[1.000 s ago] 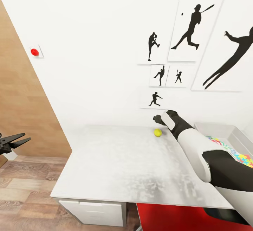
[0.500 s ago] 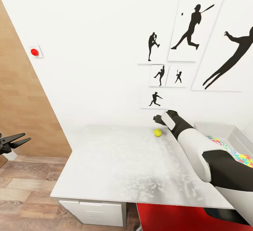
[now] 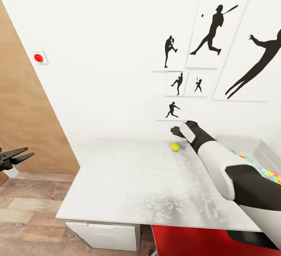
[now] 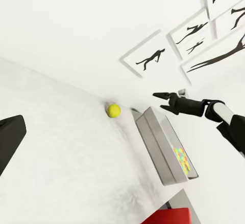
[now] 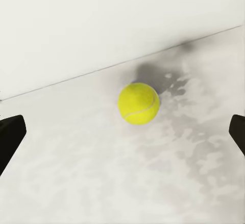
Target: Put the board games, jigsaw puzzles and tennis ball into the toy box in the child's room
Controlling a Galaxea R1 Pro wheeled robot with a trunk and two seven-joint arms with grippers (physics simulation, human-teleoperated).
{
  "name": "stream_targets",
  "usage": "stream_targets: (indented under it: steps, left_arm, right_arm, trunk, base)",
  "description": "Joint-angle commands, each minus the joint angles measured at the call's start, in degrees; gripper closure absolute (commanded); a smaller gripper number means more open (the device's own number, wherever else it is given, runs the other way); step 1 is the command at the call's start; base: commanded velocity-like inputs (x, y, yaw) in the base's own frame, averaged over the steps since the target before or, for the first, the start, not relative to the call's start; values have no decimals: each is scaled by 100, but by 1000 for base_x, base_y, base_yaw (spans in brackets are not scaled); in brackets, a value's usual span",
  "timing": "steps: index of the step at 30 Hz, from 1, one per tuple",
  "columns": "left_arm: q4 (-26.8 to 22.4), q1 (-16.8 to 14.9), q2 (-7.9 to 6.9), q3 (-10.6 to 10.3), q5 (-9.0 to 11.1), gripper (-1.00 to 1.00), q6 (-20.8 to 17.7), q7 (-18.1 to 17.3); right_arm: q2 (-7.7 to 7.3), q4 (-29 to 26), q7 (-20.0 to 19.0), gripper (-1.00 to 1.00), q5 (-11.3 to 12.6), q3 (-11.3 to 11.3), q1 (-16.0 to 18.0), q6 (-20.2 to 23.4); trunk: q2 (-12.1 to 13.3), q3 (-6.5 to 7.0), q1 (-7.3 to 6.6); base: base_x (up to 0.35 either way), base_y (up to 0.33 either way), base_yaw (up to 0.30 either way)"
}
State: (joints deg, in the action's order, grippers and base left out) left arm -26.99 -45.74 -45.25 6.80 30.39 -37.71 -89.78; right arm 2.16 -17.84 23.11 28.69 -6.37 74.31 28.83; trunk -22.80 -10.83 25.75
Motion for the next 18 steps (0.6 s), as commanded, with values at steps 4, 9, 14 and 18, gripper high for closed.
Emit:
stream_targets:
  steps: [4,9,14,18]
  left_arm:
    - [1,-5,-11,-3,-11,-100,-61,-22]
    - [-7,-5,-32,4,-15,-100,-61,-22]
    - [-8,-5,-59,6,-22,-100,-61,-22]
    - [-8,-5,-63,11,-17,-100,-61,-22]
  right_arm:
    - [-101,-2,45,-100,58,-48,18,58]
    - [-159,-6,45,-100,58,-47,29,153]
    - [-119,-23,57,-100,52,-111,141,407]
    - [-92,-26,67,-100,54,-350,241,551]
  trunk:
    - [-12,-12,4]
    - [-12,-27,4]
    - [-12,-68,4]
    - [-12,-104,4]
  base:
    - [0,0,0]
    - [0,0,0]
    - [0,0,0]
    - [0,0,0]
